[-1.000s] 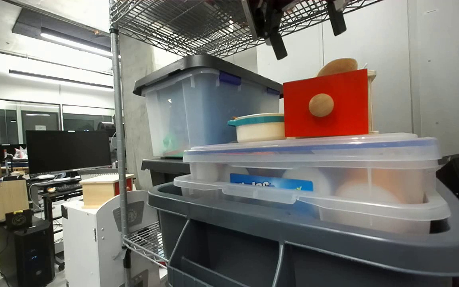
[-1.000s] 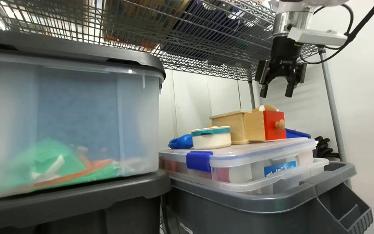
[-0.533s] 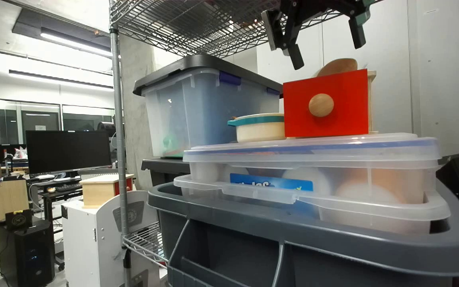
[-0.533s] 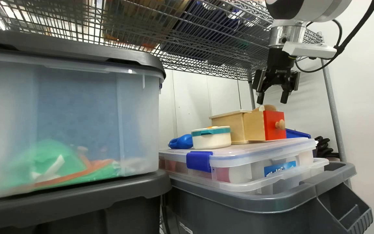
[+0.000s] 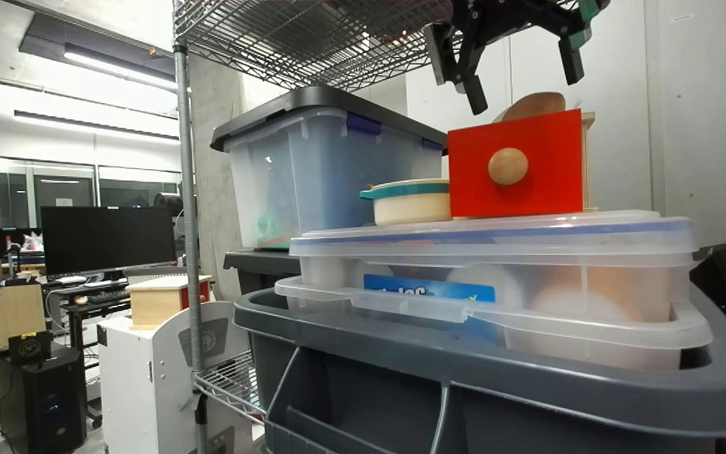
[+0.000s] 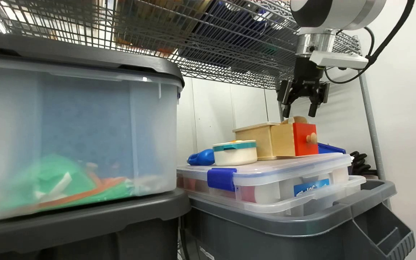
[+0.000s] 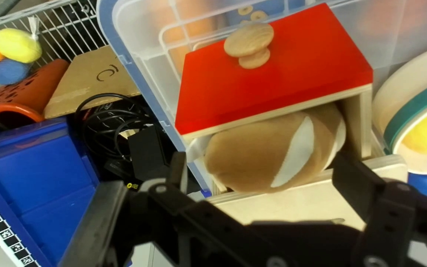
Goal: Remove the brown object from the chest drawer
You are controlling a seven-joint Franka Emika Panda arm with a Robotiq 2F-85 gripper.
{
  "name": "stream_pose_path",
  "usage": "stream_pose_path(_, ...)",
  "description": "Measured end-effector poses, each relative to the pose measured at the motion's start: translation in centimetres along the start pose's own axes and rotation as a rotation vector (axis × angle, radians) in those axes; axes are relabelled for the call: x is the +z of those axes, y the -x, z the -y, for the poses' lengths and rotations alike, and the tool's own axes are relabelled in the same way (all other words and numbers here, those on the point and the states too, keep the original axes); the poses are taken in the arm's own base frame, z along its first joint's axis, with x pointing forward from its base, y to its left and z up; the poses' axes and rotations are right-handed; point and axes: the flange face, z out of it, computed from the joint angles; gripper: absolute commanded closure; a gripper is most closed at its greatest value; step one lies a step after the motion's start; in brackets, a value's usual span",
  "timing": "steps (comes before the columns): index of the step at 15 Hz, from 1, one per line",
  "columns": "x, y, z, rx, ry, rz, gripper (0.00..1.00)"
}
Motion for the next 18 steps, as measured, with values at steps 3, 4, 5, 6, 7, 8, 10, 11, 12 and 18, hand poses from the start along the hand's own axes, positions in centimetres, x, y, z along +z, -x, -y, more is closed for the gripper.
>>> stream_pose_path(3, 0.2, -0.3, 0.0, 0.002, -0.002, -0.001, 0.4)
stream_pose_path(4, 0.2, -0.3, 0.1, 0.003, -0.003, -0.001, 0.48)
stream_pose_path(5, 0.3, -0.4, 0.1, 0.004, -0.004, -0.001, 0.55)
stream_pose_path(6, 0.4, -0.4, 0.1, 0.006, -0.006, 0.0, 0.6)
stream_pose_path(7, 0.5, -0.5, 0.1, 0.009, -0.008, 0.001, 0.66)
stream_pose_path(8, 0.7, -0.5, 0.1, 0.01, -0.009, 0.003, 0.73)
stream_pose_path(10, 1.0, -0.6, 0.1, 0.011, -0.01, 0.006, 0.75)
stream_pose_path(11, 1.1, -0.7, 0.2, 0.012, -0.01, 0.007, 0.82)
stream_pose_path(12, 1.1, -0.7, 0.2, 0.012, -0.011, 0.007, 0.84)
stream_pose_path(18, 0.9, -1.1, 0.2, 0.022, -0.018, -0.001, 0.98)
